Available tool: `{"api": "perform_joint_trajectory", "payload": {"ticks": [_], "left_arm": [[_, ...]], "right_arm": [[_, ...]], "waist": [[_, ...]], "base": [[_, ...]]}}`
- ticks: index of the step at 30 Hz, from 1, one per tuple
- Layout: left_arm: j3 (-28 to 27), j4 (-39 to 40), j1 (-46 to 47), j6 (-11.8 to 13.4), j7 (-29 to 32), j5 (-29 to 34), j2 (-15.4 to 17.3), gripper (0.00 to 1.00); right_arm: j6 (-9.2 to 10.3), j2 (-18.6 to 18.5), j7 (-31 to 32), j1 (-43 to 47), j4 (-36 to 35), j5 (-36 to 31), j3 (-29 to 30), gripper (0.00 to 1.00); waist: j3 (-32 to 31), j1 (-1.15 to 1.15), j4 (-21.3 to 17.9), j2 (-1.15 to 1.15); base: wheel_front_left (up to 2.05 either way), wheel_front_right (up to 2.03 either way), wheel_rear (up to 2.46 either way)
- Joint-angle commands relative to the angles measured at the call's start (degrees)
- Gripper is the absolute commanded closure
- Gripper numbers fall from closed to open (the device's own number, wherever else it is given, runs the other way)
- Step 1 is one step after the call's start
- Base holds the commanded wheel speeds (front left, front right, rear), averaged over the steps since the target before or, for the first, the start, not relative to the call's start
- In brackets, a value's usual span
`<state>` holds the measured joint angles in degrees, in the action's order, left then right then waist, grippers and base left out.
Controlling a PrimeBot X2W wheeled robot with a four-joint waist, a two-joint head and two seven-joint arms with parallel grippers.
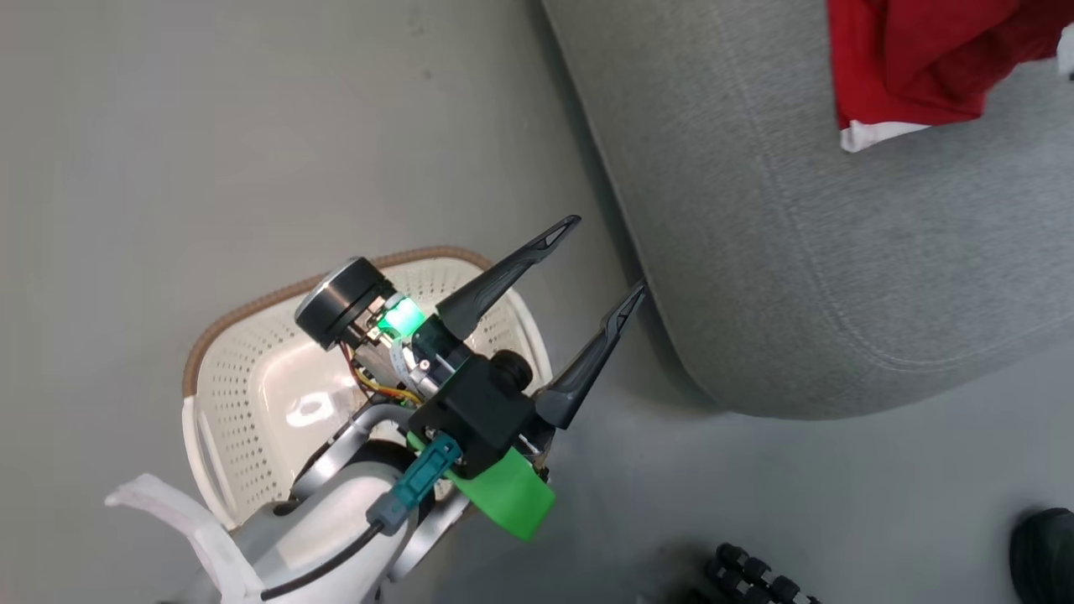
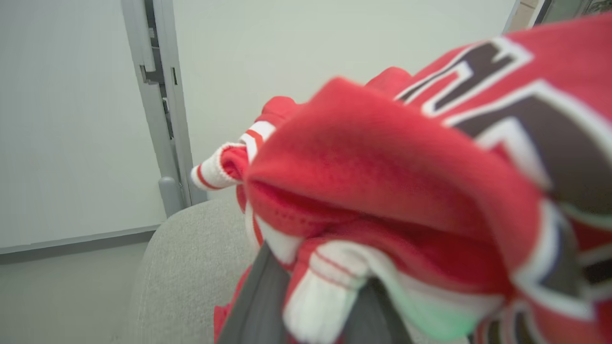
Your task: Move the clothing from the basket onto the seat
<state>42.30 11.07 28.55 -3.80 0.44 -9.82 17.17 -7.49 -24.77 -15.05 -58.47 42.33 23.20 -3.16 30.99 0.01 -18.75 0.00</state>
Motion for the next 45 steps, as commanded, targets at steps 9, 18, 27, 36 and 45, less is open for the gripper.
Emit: {"api": "perform_joint_trajectory", "payload": {"ticks": [9,18,27,36,45], "left_arm": [[0.4,-1.2,2.4,-0.5,-0.4,0.3,0.8,0.0],[0.1,-2.6,2.1,0.3,-1.7,-0.6,0.4,0.0],[-1.2,-4.8,-1.6,3.4,-4.8,-2.6,-0.8,0.0],[-5.3,-7.1,-6.3,8.0,-9.6,-5.8,-1.3,0.0],[-12.4,-9.1,-11.0,13.9,-13.9,-9.3,-1.6,0.0]], "right_arm": [[0.0,3.0,-0.2,1.4,10.8,2.7,-0.1,1.0],[0.01,4.3,-0.2,6.1,10.9,1.8,1.8,0.0],[0.0,7.4,-0.2,17.8,3.8,0.6,4.2,0.0],[0.01,11.9,-0.2,30.5,-10.3,-6.9,9.5,0.0],[0.01,18.1,-0.2,41.0,-25.3,-15.0,10.4,0.0]], "waist": [[8.1,-0.01,4.3,0.0],[5.2,-0.01,3.6,0.0],[-1.6,-0.01,3.8,0.0],[-9.5,-0.01,5.7,0.0],[-15.5,-0.01,9.6,0.0]], "base": [[0.0,0.0,0.0],[0.0,0.0,0.0],[0.0,0.0,0.0],[0.0,0.0,0.0],[0.0,0.0,0.0]]}}
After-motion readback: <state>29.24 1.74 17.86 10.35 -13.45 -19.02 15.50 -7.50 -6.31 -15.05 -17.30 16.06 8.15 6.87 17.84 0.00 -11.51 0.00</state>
